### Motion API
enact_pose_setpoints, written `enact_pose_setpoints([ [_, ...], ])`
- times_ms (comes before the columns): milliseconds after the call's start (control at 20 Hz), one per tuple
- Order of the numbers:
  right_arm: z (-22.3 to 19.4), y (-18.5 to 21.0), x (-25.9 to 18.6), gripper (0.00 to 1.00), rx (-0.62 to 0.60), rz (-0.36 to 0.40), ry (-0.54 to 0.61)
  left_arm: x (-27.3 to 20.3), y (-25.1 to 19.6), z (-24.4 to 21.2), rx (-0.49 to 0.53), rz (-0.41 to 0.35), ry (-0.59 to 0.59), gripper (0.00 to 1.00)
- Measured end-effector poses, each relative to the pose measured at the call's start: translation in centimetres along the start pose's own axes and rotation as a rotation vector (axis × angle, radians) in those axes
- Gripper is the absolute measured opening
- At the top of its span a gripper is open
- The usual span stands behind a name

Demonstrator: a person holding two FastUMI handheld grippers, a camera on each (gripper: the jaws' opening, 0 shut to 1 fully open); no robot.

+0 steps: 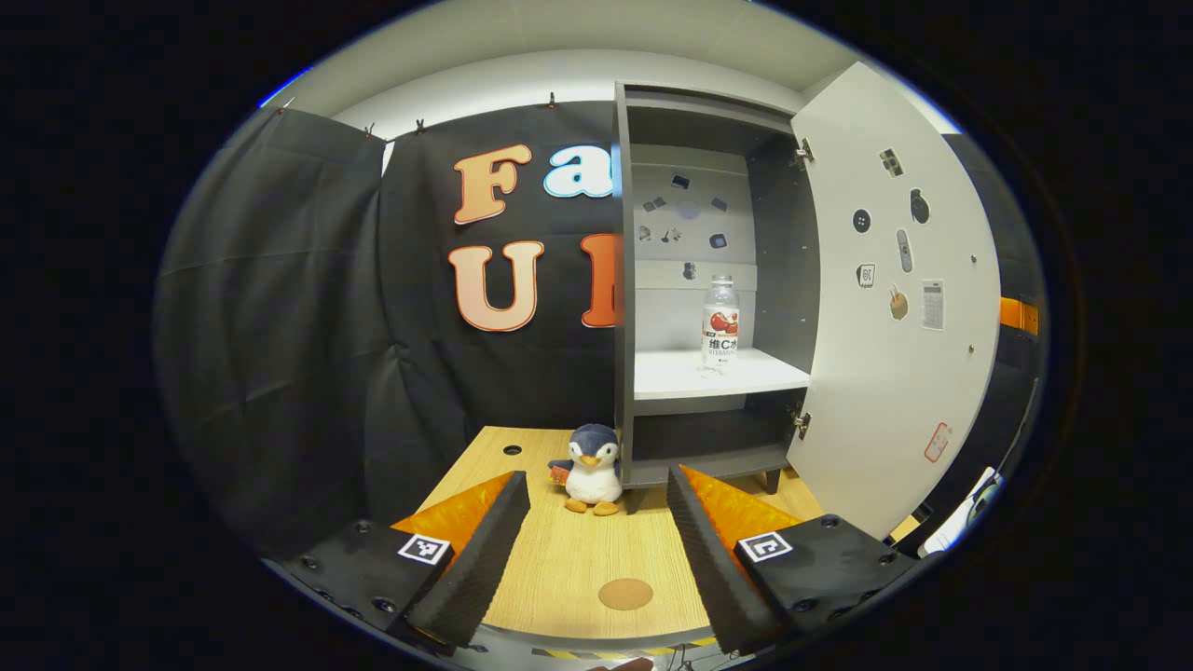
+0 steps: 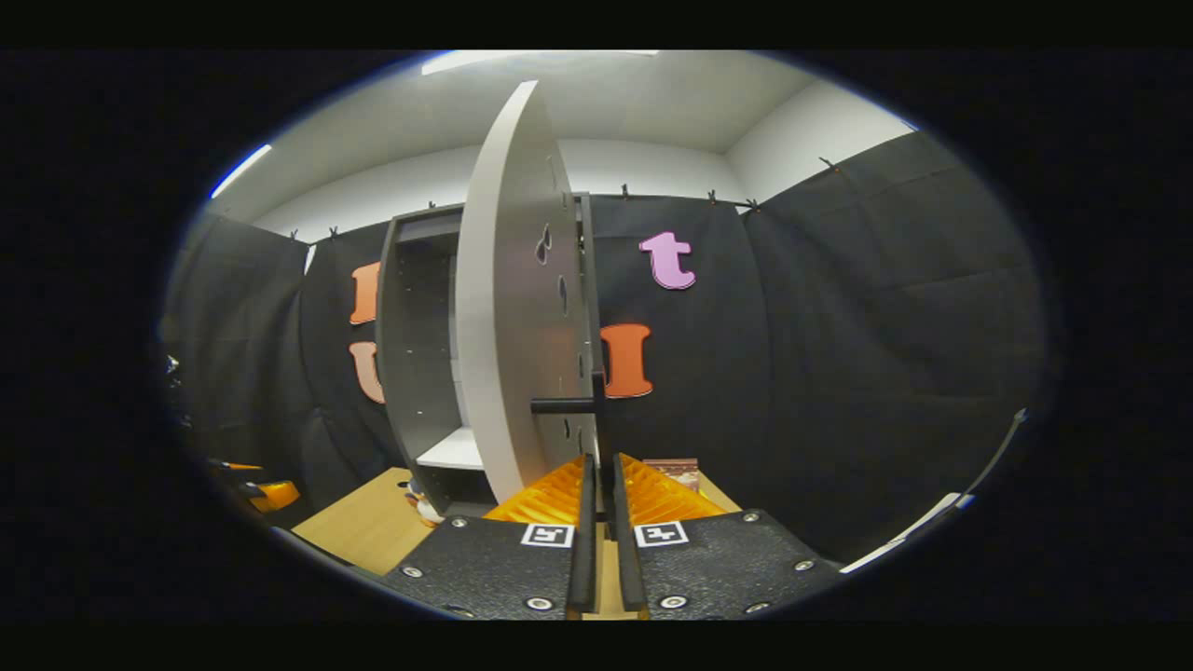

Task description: Open the cabinet door with the right hand, grasp the bottle in the cabinet with the left hand and place it on the coaster, then close the cabinet door with the right hand.

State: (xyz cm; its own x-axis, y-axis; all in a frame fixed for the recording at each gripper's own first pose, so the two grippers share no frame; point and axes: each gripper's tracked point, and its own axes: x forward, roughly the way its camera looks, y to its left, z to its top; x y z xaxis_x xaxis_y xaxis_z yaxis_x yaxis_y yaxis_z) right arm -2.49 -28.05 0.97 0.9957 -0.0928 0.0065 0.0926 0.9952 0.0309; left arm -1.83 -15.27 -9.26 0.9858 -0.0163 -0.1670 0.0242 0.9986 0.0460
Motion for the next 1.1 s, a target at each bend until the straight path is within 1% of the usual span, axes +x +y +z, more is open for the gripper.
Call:
enact_pose_setpoints([
  [50,0.1,-0.8,0.0,0.08,-0.011,-0.005,0.001,0.0,-0.1,0.0,0.002,0.005,0.002,0.97],
  [150,0.3,-1.9,0.0,0.0,-0.001,0.006,0.006,0.2,-0.3,-0.2,0.001,0.008,0.007,0.99],
  [200,0.2,-2.2,0.1,0.04,0.023,0.019,0.01,0.2,-0.4,-0.2,0.0,0.01,0.01,0.97],
  [250,0.2,-2.6,0.1,0.05,0.04,0.032,0.009,0.1,-0.5,-0.2,0.0,0.011,0.01,0.97],
  [300,0.1,-2.8,0.1,0.0,0.056,0.044,0.01,0.0,-0.5,-0.1,0.002,0.015,0.008,0.97],
  [350,0.3,-2.8,0.2,0.05,0.064,0.055,0.01,0.0,-0.5,-0.2,0.003,0.018,0.008,0.97],
  [400,0.2,-2.7,0.3,0.05,0.061,0.065,0.011,-0.2,-0.6,-0.1,0.004,0.022,0.009,0.99],
  [550,-0.4,-2.9,0.1,0.06,0.041,0.053,0.018,-0.2,-0.4,0.3,0.003,0.032,0.002,0.97],
  [650,0.2,-2.7,-0.8,0.05,0.04,0.044,0.004,-0.5,-0.4,0.5,0.003,0.038,-0.005,0.97],
  [700,0.5,-2.7,-1.6,0.03,0.045,0.037,-0.006,-0.7,-0.3,0.7,0.003,0.041,-0.008,0.97],
  [750,0.7,-2.8,-2.4,0.06,0.047,0.033,-0.018,-0.7,-0.4,0.8,0.004,0.042,-0.01,0.97],
  [900,2.1,-2.3,-5.1,0.06,0.062,0.029,-0.073,-0.8,-0.6,1.2,0.007,0.044,-0.017,0.97],
  [1100,3.9,0.1,-8.6,0.05,0.098,0.071,-0.126,-0.2,-0.9,1.7,0.01,0.037,-0.023,0.97],
])
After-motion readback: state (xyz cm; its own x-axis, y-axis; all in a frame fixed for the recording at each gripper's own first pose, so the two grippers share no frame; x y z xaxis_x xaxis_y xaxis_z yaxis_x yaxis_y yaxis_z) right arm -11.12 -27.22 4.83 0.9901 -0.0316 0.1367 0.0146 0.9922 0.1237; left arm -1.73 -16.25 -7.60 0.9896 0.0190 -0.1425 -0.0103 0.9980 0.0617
